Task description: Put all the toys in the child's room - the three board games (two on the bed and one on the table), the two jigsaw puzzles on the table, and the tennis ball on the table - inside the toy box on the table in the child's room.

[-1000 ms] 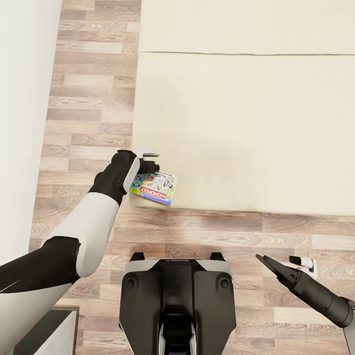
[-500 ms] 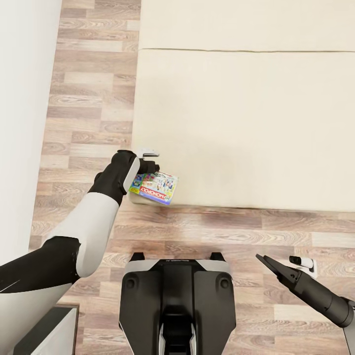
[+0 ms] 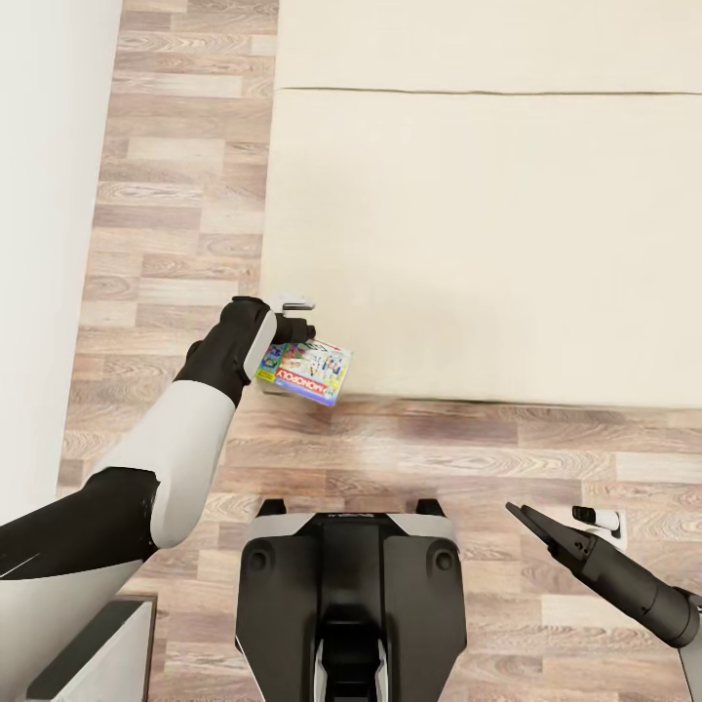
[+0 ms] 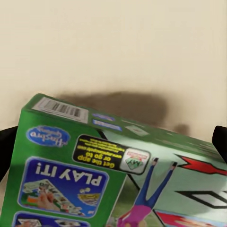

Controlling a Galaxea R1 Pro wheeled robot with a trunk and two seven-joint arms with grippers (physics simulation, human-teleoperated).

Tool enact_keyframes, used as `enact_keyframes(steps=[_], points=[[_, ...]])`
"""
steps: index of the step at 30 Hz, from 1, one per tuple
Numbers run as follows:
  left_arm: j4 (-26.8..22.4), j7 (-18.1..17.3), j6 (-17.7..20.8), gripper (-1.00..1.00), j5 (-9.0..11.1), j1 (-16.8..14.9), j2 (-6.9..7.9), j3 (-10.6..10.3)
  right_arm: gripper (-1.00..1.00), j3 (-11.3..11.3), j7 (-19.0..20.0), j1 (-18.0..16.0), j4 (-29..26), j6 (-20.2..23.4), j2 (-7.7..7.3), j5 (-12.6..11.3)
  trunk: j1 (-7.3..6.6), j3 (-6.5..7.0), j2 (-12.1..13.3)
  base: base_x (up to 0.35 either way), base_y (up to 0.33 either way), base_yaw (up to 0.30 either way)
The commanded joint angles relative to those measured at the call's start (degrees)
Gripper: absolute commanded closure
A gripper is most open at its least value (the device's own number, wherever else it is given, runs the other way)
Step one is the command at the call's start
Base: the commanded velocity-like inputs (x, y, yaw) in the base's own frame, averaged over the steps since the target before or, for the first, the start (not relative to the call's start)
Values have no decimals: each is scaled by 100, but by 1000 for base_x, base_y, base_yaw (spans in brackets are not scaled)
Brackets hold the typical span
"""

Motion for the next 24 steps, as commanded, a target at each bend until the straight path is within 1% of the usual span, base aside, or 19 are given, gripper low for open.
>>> enact_keyframes(steps=[1, 10, 17, 24], points=[[-5, 17, 25, -100, -2, -1, -1, -3, -100, -2, 7, -1, -1, 39, -1, -16, 2, -6, -9, -126, 0, 0], [-5, 15, 25, -100, -2, -1, -1, -3, -100, -2, 6, -1, -1, 39, -1, -16, 2, -6, -9, -59, 0, 0], [-5, 15, 25, -100, -2, -1, -1, -3, -100, -2, 5, -1, -1, 39, -1, -16, 2, -6, -9, -123, 0, 0], [-5, 15, 25, -100, -2, -1, -1, -3, -100, -2, 6, -1, -1, 39, -1, -16, 2, -6, -9, -40, 0, 0]])
